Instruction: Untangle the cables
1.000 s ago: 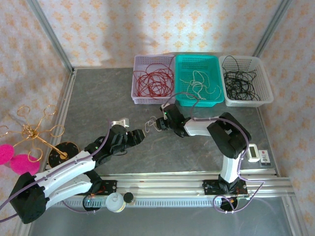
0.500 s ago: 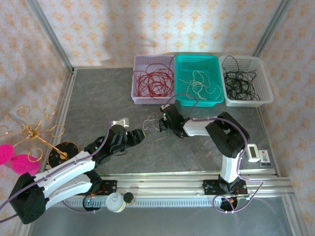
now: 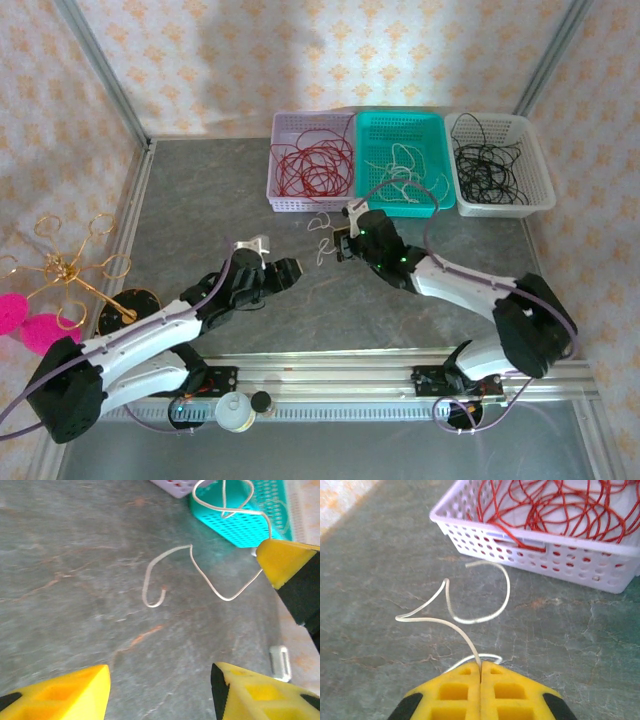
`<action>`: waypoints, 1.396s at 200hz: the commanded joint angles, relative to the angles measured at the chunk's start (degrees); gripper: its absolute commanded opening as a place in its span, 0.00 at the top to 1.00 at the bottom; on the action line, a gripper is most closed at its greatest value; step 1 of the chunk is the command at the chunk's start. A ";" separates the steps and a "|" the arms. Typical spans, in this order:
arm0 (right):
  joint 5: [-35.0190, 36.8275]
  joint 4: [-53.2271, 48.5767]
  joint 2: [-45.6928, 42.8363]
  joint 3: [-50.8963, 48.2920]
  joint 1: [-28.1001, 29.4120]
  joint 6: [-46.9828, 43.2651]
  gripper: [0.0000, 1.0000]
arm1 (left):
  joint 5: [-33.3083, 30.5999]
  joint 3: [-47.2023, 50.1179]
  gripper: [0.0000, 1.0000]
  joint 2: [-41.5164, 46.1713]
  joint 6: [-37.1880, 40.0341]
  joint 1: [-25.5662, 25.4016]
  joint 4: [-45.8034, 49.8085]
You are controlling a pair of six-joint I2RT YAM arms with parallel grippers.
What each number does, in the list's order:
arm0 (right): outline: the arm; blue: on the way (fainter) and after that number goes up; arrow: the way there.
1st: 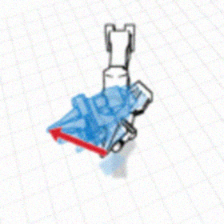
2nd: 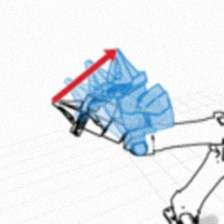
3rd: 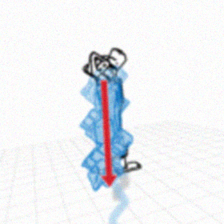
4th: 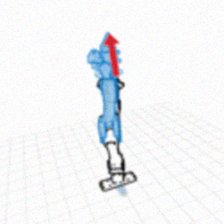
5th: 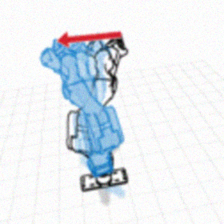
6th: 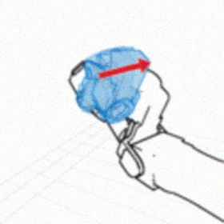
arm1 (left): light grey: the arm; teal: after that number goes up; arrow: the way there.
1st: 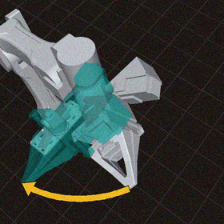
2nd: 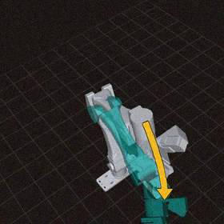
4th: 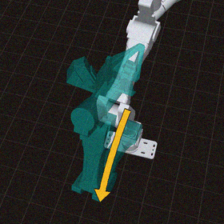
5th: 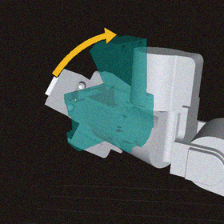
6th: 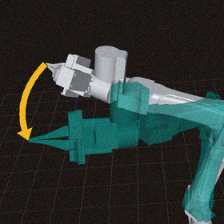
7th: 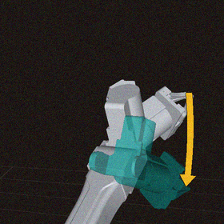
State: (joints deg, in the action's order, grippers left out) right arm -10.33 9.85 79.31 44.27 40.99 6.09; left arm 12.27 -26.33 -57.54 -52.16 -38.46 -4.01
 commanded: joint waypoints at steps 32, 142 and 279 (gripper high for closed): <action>-5.50 -7.55 -5.08 4.61 -2.98 10.23 1.00 | 6.51 -5.22 0.38 -6.89 16.13 0.51 -10.07; -8.88 -14.37 -13.53 9.08 -4.95 17.11 1.00 | 11.58 -2.34 0.32 -18.59 15.05 2.37 -40.02; -6.40 -13.39 -16.60 7.62 -4.96 19.64 1.00 | 10.09 -5.32 0.94 -24.44 9.71 3.30 -50.60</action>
State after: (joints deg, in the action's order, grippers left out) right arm -19.27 -3.84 64.31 52.49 36.21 24.25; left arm 26.20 -30.63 -83.72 -42.26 -35.83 -51.27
